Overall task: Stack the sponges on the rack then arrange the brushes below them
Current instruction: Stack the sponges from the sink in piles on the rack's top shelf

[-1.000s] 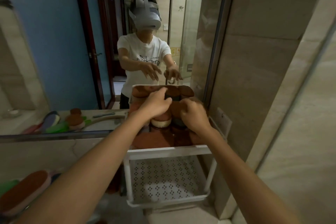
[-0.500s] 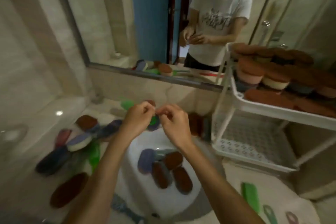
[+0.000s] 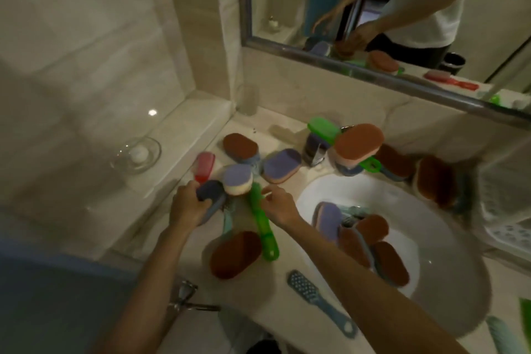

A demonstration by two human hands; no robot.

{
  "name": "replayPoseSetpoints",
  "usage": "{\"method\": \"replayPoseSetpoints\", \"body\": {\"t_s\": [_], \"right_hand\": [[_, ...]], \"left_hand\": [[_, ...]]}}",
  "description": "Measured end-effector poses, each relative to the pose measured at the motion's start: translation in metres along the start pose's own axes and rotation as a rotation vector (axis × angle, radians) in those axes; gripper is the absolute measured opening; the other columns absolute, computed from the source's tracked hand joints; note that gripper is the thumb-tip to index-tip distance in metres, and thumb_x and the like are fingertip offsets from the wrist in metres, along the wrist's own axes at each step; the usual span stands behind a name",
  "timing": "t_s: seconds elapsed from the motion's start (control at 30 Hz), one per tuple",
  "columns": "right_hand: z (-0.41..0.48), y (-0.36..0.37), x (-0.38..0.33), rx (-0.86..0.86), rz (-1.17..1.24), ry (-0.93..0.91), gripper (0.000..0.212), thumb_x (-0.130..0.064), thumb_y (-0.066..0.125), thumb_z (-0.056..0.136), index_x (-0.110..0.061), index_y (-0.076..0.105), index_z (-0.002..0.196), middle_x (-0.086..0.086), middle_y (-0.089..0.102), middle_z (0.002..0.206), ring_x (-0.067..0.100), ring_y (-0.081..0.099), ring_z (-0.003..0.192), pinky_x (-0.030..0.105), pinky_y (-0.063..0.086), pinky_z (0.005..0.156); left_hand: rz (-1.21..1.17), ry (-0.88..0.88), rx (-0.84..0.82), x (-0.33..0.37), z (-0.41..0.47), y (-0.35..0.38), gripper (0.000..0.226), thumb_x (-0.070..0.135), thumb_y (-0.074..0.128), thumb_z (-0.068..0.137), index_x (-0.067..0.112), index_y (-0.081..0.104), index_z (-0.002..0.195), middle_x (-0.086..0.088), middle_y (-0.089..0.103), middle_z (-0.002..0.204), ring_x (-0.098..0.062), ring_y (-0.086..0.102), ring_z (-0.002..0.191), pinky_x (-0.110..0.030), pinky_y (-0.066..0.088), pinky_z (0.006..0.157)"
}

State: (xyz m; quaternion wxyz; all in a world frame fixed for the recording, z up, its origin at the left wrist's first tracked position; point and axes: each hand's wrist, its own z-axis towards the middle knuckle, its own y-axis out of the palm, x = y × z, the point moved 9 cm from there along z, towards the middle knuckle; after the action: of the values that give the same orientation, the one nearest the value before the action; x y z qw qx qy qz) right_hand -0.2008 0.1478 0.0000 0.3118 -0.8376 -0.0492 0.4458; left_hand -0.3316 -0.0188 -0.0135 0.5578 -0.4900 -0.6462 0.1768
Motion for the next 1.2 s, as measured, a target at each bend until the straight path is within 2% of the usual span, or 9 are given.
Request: {"method": "replayPoseSetpoints", "body": {"t_s": [0.13, 0.23, 0.37, 0.53, 0.67, 0.83, 0.93, 1.0, 1.2], "right_hand": [[0.036, 0.022, 0.001, 0.045, 0.301, 0.234, 0.033, -0.030, 0.052, 0.093, 0.001, 0.056, 0.103, 0.015, 0.052, 0.093, 0.026, 0.052, 0.085, 0.042, 0.048, 0.084], [0.053, 0.040, 0.010, 0.035, 0.543, 0.432, 0.047, -0.035, 0.054, 0.092, 0.004, 0.052, 0.120, 0.015, 0.055, 0.088, 0.024, 0.051, 0.076, 0.029, 0.050, 0.064], [0.062, 0.057, 0.006, -0.040, 0.717, 0.452, 0.019, -0.018, 0.053, 0.094, -0.014, 0.048, 0.076, 0.004, 0.051, 0.079, 0.024, 0.057, 0.081, 0.033, 0.051, 0.075], [0.062, 0.054, 0.010, -0.012, 0.709, 0.545, 0.030, -0.021, 0.061, 0.090, -0.005, 0.044, 0.071, 0.011, 0.044, 0.063, 0.019, 0.045, 0.053, 0.028, 0.042, 0.050], [0.063, 0.025, 0.012, 0.099, 0.545, 0.415, 0.033, -0.027, 0.070, 0.080, -0.006, 0.049, 0.066, 0.012, 0.054, 0.068, 0.022, 0.052, 0.059, 0.034, 0.048, 0.061], [0.040, -0.034, -0.027, 0.221, 0.398, 0.105, 0.031, -0.020, 0.067, 0.080, -0.012, 0.039, 0.090, -0.002, 0.043, 0.076, 0.011, 0.044, 0.067, 0.024, 0.041, 0.058], [0.015, -0.078, -0.056, 0.313, 0.379, -0.042, 0.037, -0.015, 0.068, 0.077, -0.014, 0.034, 0.092, -0.006, 0.037, 0.074, 0.009, 0.040, 0.068, 0.020, 0.031, 0.054], [-0.004, -0.111, -0.068, 0.359, 0.430, -0.106, 0.037, -0.011, 0.068, 0.076, -0.016, 0.032, 0.083, -0.004, 0.034, 0.072, 0.012, 0.039, 0.067, 0.019, 0.031, 0.053], [-0.074, -0.210, -0.052, 0.323, 0.789, -0.195, 0.028, -0.020, 0.067, 0.081, -0.016, 0.039, 0.079, 0.009, 0.050, 0.084, 0.020, 0.053, 0.079, 0.026, 0.046, 0.062]], "left_hand": [[0.103, 0.061, -0.142, -0.013, 0.016, 0.018, 0.068, 0.024, 0.074, 0.075, 0.012, 0.045, 0.135, -0.016, 0.053, 0.132, -0.035, 0.054, 0.118, -0.040, 0.046, 0.091], [0.187, 0.126, -0.198, -0.010, 0.017, 0.030, 0.083, 0.028, 0.076, 0.074, 0.016, 0.032, 0.143, -0.013, 0.043, 0.143, -0.034, 0.047, 0.126, -0.041, 0.042, 0.100], [0.400, 0.186, -0.169, -0.006, 0.023, 0.037, 0.093, 0.028, 0.070, 0.079, 0.016, 0.011, 0.149, -0.014, 0.026, 0.151, -0.035, 0.039, 0.131, -0.044, 0.038, 0.104], [0.391, 0.179, -0.151, -0.005, 0.026, 0.038, 0.095, 0.028, 0.070, 0.078, 0.017, 0.007, 0.150, -0.016, 0.022, 0.151, -0.037, 0.036, 0.131, -0.044, 0.037, 0.103], [0.117, 0.111, -0.079, 0.001, 0.022, 0.018, 0.089, 0.032, 0.068, 0.079, 0.022, 0.013, 0.149, -0.011, 0.038, 0.140, -0.034, 0.044, 0.124, -0.043, 0.042, 0.098], [-0.676, -0.080, -0.009, 0.034, 0.015, -0.021, 0.071, 0.042, 0.062, 0.066, 0.006, 0.048, 0.126, -0.016, 0.059, 0.121, -0.023, 0.056, 0.100, -0.028, 0.042, 0.085], [-1.075, -0.066, -0.128, 0.092, -0.004, -0.029, 0.032, 0.026, 0.064, 0.073, 0.016, 0.062, 0.103, -0.016, 0.065, 0.111, -0.029, 0.063, 0.094, -0.039, 0.050, 0.086], [-1.221, -0.021, -0.207, 0.140, -0.022, -0.031, 0.010, 0.018, 0.059, 0.083, 0.018, 0.065, 0.091, -0.013, 0.066, 0.096, -0.025, 0.063, 0.080, -0.035, 0.051, 0.072], [-1.284, 0.167, -0.417, 0.264, -0.082, -0.023, 0.020, 0.018, 0.055, 0.086, 0.015, 0.063, 0.105, -0.007, 0.067, 0.090, -0.018, 0.063, 0.074, -0.024, 0.054, 0.058]]}}
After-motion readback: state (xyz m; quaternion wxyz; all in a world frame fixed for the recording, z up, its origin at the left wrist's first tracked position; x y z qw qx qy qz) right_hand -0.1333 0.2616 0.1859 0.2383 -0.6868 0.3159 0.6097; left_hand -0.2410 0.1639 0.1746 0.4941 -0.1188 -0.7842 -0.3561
